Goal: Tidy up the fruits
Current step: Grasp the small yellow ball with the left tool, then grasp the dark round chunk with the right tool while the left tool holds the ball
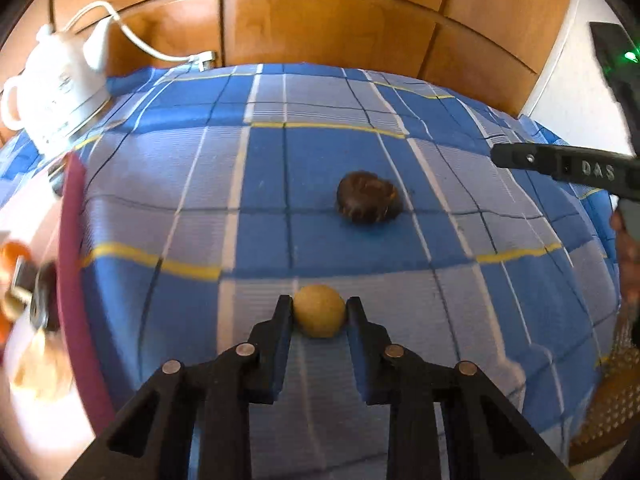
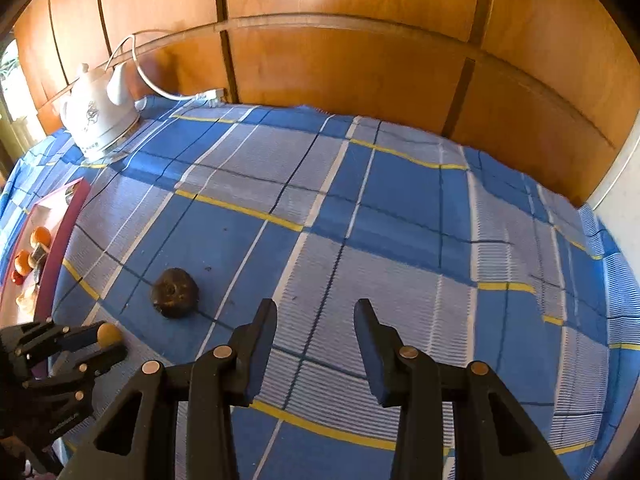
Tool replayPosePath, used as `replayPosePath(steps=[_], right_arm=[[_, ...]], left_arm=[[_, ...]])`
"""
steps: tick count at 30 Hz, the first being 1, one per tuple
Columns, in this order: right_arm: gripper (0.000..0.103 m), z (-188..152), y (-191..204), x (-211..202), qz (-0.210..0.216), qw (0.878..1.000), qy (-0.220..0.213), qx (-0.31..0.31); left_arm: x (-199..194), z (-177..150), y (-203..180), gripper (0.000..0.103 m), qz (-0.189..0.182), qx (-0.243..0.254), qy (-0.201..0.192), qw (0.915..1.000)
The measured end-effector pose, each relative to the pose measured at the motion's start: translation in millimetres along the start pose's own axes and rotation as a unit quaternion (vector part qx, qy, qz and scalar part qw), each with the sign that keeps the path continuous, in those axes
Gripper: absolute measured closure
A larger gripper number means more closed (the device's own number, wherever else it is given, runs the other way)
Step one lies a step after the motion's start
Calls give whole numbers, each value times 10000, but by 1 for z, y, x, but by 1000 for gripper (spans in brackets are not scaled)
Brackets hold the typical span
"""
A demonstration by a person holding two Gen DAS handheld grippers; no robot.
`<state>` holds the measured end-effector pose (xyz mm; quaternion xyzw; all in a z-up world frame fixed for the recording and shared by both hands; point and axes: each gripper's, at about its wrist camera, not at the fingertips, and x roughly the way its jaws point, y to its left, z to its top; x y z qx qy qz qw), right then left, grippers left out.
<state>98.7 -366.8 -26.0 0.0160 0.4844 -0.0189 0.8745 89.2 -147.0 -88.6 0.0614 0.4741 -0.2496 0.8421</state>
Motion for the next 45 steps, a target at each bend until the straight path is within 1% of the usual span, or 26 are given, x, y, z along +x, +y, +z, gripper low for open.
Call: replayPosePath(steps=[6, 9, 11, 12, 13, 15, 19, 23, 26, 27, 28, 29, 31, 33, 37, 39, 41, 43, 45], right_arm=[[62, -5, 13, 10, 503, 9983, 275, -94], [60, -7, 22, 15, 961, 9942, 465, -118], [53, -8, 34, 14, 1111, 9925, 437, -244], [47, -7, 42, 13, 1168, 9917, 401, -371], [41, -6, 48, 14, 1187, 9911, 391, -458], [39, -1, 60, 18, 1208, 9901, 406, -591], [39, 12, 81, 35, 1195, 9881, 506, -825], [39, 23, 102, 58, 1100, 9849, 721, -1123], [39, 23, 110, 71, 1023, 9818, 920, -1307], [42, 22, 113, 75, 943, 9811, 984, -1374], [56, 20, 116, 78, 817, 9809, 1023, -1439], [57, 19, 116, 78, 743, 9811, 1020, -1470], [57, 16, 113, 74, 771, 9810, 1032, -1453], [57, 9, 110, 66, 687, 9805, 1016, -1538], [57, -19, 98, 53, 647, 9769, 1181, -1658], [56, -29, 92, 46, 714, 9777, 1095, -1643], [56, -34, 86, 43, 819, 9799, 1030, -1500], [56, -33, 81, 44, 918, 9816, 993, -1350], [56, -34, 80, 46, 939, 9817, 984, -1331]], left_arm=[[-3, -11, 3, 76, -24, 14, -125, 9999], [-2, -12, 5, 76, -113, -8, -170, 9998], [-2, -13, 6, 76, -126, 11, -187, 9997], [-3, -13, 5, 76, -128, 15, -193, 9997], [-3, -13, 5, 76, -136, 18, -203, 9997], [-3, -13, 6, 76, -164, -1, -214, 9996], [-3, -13, 7, 76, -196, -22, -232, 9995], [-3, -13, 7, 76, -226, -48, -241, 9994], [-4, -13, 8, 76, -245, -66, -246, 9994], [-3, -13, 8, 76, -249, -66, -248, 9994], [-3, -13, 8, 75, -252, -65, -252, 9993], [-3, -13, 8, 75, -251, -64, -255, 9993], [-3, -14, 7, 75, -237, -36, -266, 9994], [-3, -14, 7, 75, -224, -19, -273, 9994], [-4, -16, 5, 75, -192, -7, -289, 9994], [-4, -16, 4, 75, -161, 13, -298, 9994], [-4, -16, 3, 75, -130, 41, -294, 9995], [-4, -15, 3, 75, -105, 54, -278, 9995], [-5, -16, 2, 75, -74, 85, -278, 9996]])
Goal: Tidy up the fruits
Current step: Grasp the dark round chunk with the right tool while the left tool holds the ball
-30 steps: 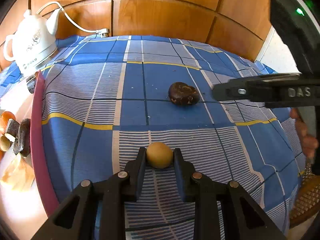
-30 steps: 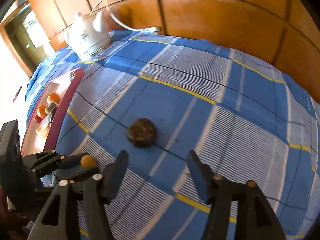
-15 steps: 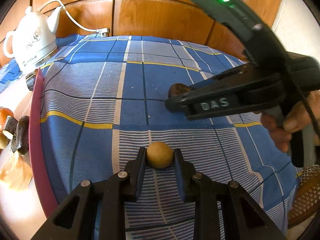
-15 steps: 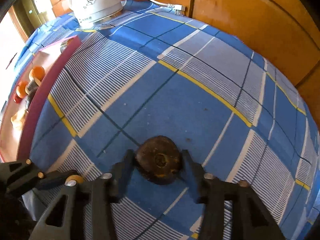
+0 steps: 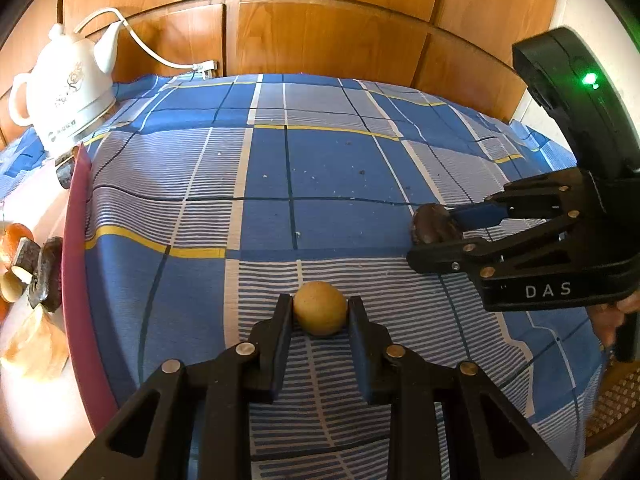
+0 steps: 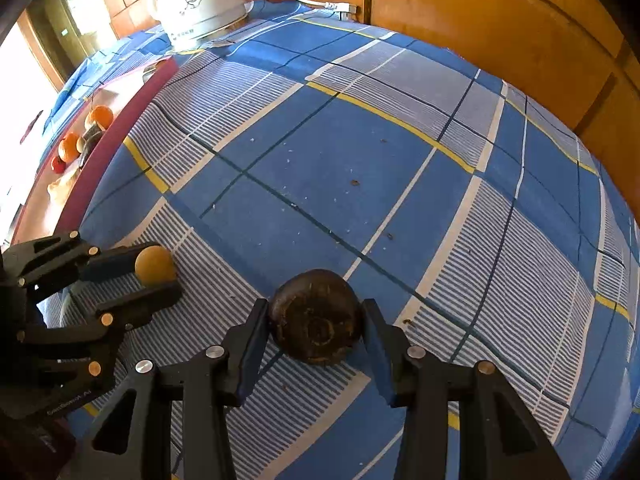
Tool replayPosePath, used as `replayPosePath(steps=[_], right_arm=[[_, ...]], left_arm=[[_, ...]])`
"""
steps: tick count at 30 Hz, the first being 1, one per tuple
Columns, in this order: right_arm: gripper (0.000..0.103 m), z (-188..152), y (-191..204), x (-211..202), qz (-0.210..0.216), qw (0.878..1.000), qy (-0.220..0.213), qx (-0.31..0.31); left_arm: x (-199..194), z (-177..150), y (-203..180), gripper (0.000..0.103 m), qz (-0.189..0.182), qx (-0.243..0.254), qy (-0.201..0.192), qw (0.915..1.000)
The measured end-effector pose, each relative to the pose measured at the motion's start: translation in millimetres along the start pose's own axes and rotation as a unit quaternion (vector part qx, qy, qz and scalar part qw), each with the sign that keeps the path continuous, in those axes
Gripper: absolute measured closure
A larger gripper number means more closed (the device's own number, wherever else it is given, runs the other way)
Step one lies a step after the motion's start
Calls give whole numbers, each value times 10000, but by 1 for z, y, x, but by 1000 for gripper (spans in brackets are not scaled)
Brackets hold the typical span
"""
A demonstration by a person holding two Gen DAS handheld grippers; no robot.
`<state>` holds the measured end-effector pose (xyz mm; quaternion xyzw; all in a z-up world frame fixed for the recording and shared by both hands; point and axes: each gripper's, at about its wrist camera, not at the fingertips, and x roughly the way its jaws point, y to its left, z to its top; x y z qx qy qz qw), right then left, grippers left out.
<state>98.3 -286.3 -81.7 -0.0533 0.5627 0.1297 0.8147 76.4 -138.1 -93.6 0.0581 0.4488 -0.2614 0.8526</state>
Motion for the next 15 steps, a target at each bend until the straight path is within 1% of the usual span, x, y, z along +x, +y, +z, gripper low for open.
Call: replayPosePath(steps=[7, 9, 15], right_arm=[[55, -5, -2, 1, 115, 9999, 9, -92], [54, -5, -6, 2, 67, 9999, 9, -124], [55, -7, 0, -1, -95, 9997, -5, -213]], left_arm=[[1, 0, -3, 75, 92, 53, 13, 9999], [1, 0, -3, 75, 108, 60, 13, 9999], [1, 0, -3, 75, 114, 52, 3, 9999]])
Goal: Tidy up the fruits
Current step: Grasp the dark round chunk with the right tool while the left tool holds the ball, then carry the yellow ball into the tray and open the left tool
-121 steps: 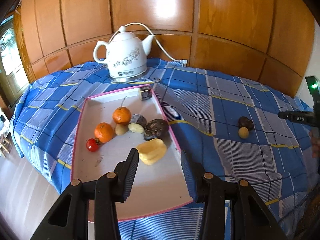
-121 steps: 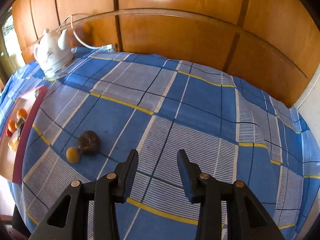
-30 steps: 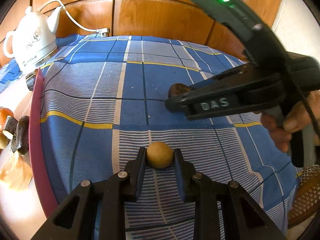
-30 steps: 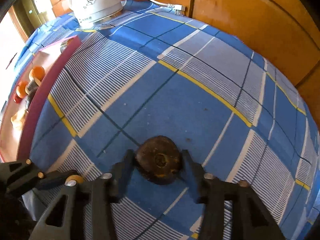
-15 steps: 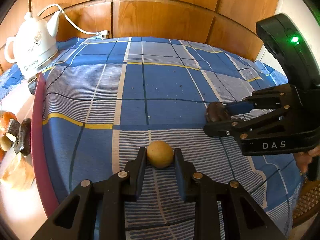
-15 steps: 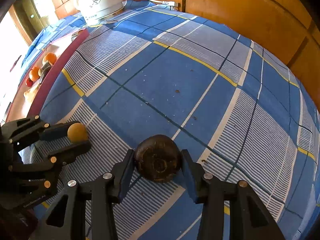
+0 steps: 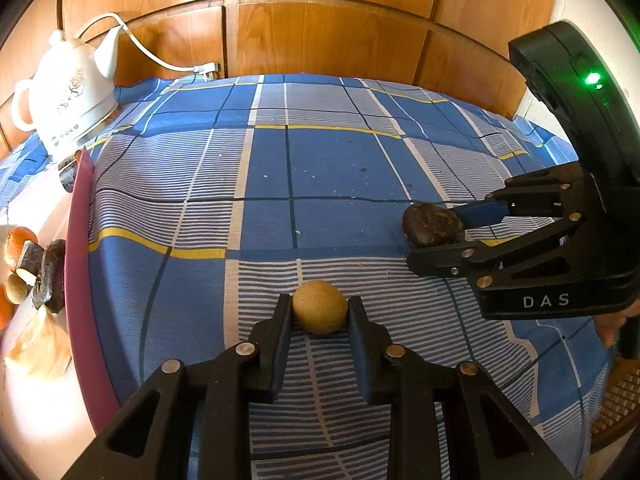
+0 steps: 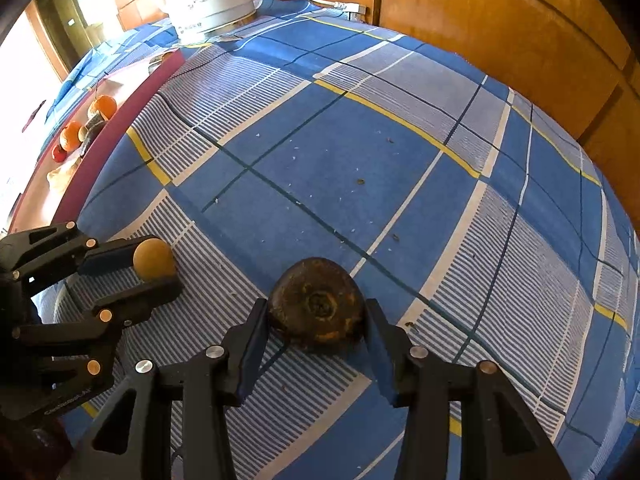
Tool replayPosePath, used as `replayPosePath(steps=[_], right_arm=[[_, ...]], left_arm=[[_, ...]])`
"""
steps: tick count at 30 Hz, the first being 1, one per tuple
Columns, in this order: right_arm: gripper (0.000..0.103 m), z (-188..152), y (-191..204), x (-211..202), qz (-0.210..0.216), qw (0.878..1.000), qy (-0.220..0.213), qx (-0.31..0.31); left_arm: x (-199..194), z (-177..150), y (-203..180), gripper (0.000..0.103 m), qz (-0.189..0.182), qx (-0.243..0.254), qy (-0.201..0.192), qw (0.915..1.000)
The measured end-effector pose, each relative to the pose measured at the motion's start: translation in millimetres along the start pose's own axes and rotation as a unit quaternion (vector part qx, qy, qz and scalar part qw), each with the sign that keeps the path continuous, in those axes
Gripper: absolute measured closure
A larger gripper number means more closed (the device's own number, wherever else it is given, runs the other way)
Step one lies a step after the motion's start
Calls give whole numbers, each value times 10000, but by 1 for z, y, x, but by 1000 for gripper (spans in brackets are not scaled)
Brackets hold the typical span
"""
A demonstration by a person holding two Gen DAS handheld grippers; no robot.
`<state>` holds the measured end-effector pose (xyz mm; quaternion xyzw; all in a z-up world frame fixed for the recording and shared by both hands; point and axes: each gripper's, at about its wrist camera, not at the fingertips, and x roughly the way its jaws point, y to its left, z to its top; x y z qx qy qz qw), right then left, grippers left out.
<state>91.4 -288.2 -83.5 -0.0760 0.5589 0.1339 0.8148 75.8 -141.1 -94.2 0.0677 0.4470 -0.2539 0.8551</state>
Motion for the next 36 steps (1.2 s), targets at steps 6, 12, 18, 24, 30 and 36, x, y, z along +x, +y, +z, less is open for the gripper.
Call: replayPosePath(steps=[6, 12, 18, 24, 30, 36], right_arm=[[55, 5, 9, -1, 32, 10000, 51, -4], [55, 8, 11, 2, -5, 10000, 37, -88], [56, 7, 15, 2, -141, 9995, -40, -276], [56, 6, 19, 2, -209, 9988, -130, -416], [56, 2, 22, -1, -228, 9987, -151, -427], [56, 3, 21, -1, -235, 9988, -148, -403]], left_arm=[[-1, 0, -1, 75, 24, 10, -10, 10000], [0, 1, -1, 75, 40, 15, 14, 10000], [-1, 2, -3, 76, 69, 7, 44, 10000], [-13, 5, -9, 76, 4, 36, -31, 10000], [-36, 9, -14, 76, -182, 11, -198, 9996], [-57, 10, -7, 76, -316, -193, -280, 9989]])
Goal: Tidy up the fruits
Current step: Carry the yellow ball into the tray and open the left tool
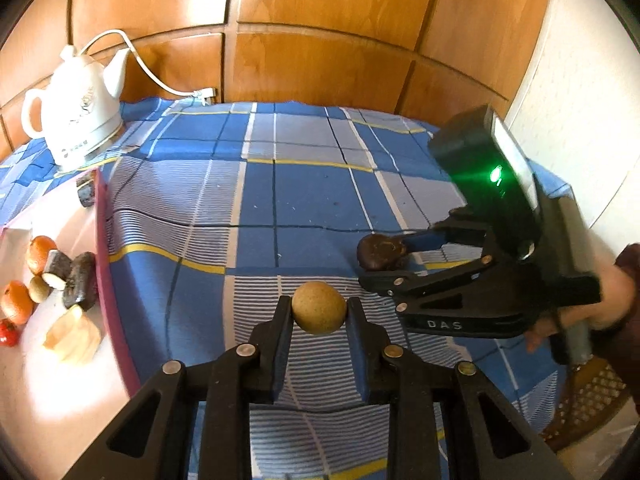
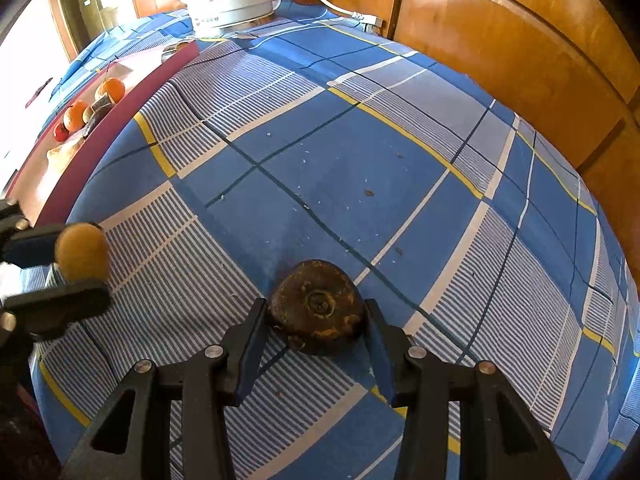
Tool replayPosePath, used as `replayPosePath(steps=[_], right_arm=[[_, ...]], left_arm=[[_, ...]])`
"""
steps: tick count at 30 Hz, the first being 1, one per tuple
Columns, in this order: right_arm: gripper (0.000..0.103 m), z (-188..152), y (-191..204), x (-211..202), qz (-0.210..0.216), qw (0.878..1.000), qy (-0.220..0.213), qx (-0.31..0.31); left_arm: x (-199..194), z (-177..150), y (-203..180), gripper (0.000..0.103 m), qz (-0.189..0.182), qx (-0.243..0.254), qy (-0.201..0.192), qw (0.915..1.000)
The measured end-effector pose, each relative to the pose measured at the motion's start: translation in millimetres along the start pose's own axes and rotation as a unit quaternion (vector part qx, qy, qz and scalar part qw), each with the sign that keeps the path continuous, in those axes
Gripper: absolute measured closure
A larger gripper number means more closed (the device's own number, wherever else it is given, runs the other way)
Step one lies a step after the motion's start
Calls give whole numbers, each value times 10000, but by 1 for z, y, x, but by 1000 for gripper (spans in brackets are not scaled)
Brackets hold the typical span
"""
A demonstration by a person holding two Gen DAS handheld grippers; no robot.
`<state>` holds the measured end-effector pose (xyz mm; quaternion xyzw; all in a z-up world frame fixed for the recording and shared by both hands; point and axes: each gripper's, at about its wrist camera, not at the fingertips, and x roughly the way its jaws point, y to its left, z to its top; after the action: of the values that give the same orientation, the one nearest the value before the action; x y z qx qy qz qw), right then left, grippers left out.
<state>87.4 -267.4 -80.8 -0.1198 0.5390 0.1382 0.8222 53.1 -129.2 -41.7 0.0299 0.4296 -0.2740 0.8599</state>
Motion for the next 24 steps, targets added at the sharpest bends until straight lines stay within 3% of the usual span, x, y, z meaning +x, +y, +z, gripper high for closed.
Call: replayPosePath(steps=[6, 9, 12, 16, 21, 24], right_arm=[[56, 0, 6, -1, -141, 9998, -34, -155], [56, 0, 7, -1, -167, 9997, -37, -191], [56, 0, 7, -1, -194, 9996, -47, -216], [56, -1, 8, -2, -203, 9995, -57, -216], [56, -1, 9, -2, -200, 9995, -65, -218], [56, -2, 8, -3, -188, 9996, -64, -210]], left_arm=[[-38, 7, 31, 76, 53, -426, -389, 9983], [-58, 8, 60, 76, 337, -743, -588, 9949], [-71, 2, 96, 76, 761, -1120, -639, 9887], [-75, -16, 145, 76, 1262, -1801, -424, 9746], [-82, -36, 184, 76, 1300, -2466, -395, 9596], [-84, -41, 194, 76, 1207, -2614, -410, 9568]])
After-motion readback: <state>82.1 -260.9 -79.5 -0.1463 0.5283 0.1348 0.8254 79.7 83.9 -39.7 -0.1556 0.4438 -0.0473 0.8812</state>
